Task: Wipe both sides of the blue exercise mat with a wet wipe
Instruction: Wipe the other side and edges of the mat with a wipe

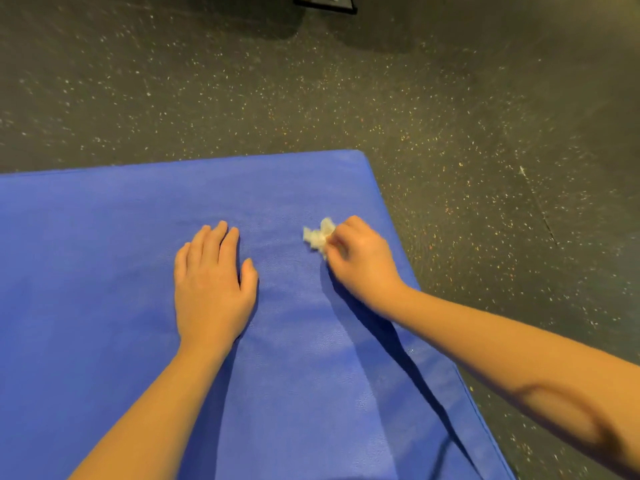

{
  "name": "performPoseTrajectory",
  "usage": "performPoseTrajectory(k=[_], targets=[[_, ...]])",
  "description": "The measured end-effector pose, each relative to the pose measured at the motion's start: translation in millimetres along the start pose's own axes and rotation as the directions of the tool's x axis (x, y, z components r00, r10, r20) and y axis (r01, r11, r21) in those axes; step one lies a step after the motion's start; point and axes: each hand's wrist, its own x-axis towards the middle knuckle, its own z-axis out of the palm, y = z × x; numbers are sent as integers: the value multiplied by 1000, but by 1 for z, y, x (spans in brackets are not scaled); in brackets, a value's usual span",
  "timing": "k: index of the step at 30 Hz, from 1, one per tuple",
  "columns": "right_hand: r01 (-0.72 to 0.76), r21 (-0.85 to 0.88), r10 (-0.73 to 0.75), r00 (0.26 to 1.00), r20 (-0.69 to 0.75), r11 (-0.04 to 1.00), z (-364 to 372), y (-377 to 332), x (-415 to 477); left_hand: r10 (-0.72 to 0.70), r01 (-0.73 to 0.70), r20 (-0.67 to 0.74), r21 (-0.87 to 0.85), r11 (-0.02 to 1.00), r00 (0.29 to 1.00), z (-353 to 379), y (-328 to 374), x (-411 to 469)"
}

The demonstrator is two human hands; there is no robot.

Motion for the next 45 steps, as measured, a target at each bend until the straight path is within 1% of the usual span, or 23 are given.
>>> performPoseTrajectory(k=[2,3,7,9,12,15,17,18,20,22,24,26,29,31,34,35,36,38,39,40,41,43,45], targets=[[135,17,-136,980,148,991,-10,7,-11,0,0,-2,-9,1000,1000,0,0,2],[127,-19,-122,981,153,992,-16,16,-5,0,0,-2,-13,1000,1000,0,0,2],[-168,-112,158,983,-94,979,-25,41,14,5,-5,-14,-16,1000,1000,1,-3,1],[-27,-117,26,1000,-6,993,-22,33,-5,7,-8,-17,-21,1000,1000,1,-2,0],[190,-93,-171,969,177,977,-28,36,-27,3,-3,-25,-24,1000,1000,1,-1,1],[5,-151,-8,1000,-16,988,-30,55,10,5,-6,-36,-29,1000,999,2,-2,2],[-193,-148,177,978,-111,970,-24,58,33,5,-6,-38,-28,1000,999,2,-3,2],[-219,-153,200,971,-129,964,-20,56,36,5,-6,-38,-28,1000,999,2,-3,2],[-109,-138,93,988,-121,984,-16,51,26,3,-4,-39,-28,1000,999,2,-2,0],[48,-117,-51,998,-21,992,-21,50,8,3,-5,-44,-30,1000,999,1,-1,0],[107,-144,-101,994,50,984,-30,56,14,9,-10,-47,-32,999,999,2,0,1],[-4,-168,-3,999,-42,986,-33,64,43,8,-9,-47,-31,999,999,3,-1,2],[-336,-89,317,932,-175,938,-27,64,90,3,-4,-48,-21,1000,999,3,-2,1],[-337,-59,321,928,-190,940,-17,47,99,0,-1,-46,-22,1000,999,2,-1,0],[-105,-93,94,989,-117,990,-4,31,92,-1,0,-49,-24,1000,999,2,-1,0],[-107,-117,92,988,-123,987,-5,33,95,0,-1,-53,-20,1000,999,2,-2,1],[-181,-119,160,974,-162,976,-7,38,103,0,-1,-56,-15,1000,998,3,-2,2],[-429,-36,407,877,-255,903,-10,45,121,5,-5,-49,-7,1000,999,3,-4,1],[-510,-12,487,829,-276,860,-8,42,126,6,-6,-47,-6,1000,999,3,-4,1],[-514,-15,490,825,-283,857,-3,34,128,7,-7,-46,-5,1000,999,4,-4,1],[-448,-18,427,863,-270,894,3,21,128,7,-7,-45,-3,1000,999,3,-4,1],[-166,-21,161,975,-152,986,19,-4,121,5,-5,-41,2,1000,999,4,-4,1],[20,-58,-23,999,-41,998,23,-8,117,3,-3,-41,3,1000,999,4,-4,2]])
